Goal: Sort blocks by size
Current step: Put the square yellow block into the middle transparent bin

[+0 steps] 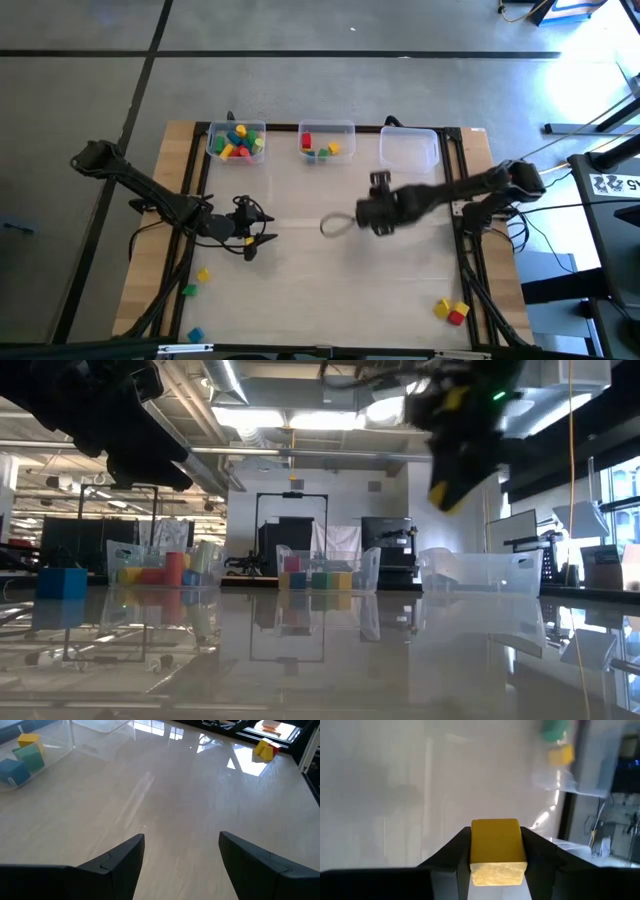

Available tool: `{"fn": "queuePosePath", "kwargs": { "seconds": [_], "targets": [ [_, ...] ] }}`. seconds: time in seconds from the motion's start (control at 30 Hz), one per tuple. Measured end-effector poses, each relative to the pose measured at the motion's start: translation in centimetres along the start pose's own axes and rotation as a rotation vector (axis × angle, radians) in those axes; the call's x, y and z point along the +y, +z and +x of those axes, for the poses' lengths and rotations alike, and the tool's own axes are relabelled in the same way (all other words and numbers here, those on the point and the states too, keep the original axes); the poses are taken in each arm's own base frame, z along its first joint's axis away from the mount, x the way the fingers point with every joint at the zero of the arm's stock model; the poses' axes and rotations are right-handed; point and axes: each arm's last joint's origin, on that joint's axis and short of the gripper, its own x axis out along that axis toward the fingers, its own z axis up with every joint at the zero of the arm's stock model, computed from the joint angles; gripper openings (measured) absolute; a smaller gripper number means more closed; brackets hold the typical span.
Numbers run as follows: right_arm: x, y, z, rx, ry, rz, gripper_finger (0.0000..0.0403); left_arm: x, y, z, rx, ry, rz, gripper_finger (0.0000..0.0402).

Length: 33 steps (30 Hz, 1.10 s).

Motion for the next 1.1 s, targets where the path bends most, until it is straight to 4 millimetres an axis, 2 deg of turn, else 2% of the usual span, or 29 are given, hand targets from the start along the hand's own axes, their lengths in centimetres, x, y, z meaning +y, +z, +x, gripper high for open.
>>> {"fn": "queuePosePath", "kwargs": {
  "seconds": [0.23, 0.43, 0.6, 0.9, 1.1],
  "targets": [
    [-6.2, 0.2, 3.3, -0.04, -0.071, 0.069, 0.0137, 0.0, 0.0, 0.0, 0.001, 0.001, -0.009, 0.0253],
    [-11.2, 0.3, 5.2, -0.195, -0.114, 0.153, 0.0137, 0.0, 0.0, 0.0, 0.001, 0.001, -0.02, 0.0253],
    [-14.4, 0.1, 6.4, -0.325, -0.136, 0.239, 0.0137, 0.0, 0.0, 0.0, 0.001, 0.001, -0.029, 0.0253],
    [-17.3, 0.2, 10.0, -0.417, -0.207, 0.328, 0.0138, 0.1, -0.1, 0.0, 0.005, 0.005, -0.031, 0.0253],
    [-17.6, 0.2, 13.1, -0.392, -0.223, 0.346, 0.0157, 0.1, -0.1, 0.0, 0.005, 0.007, -0.032, 0.0253]
  ]
}}
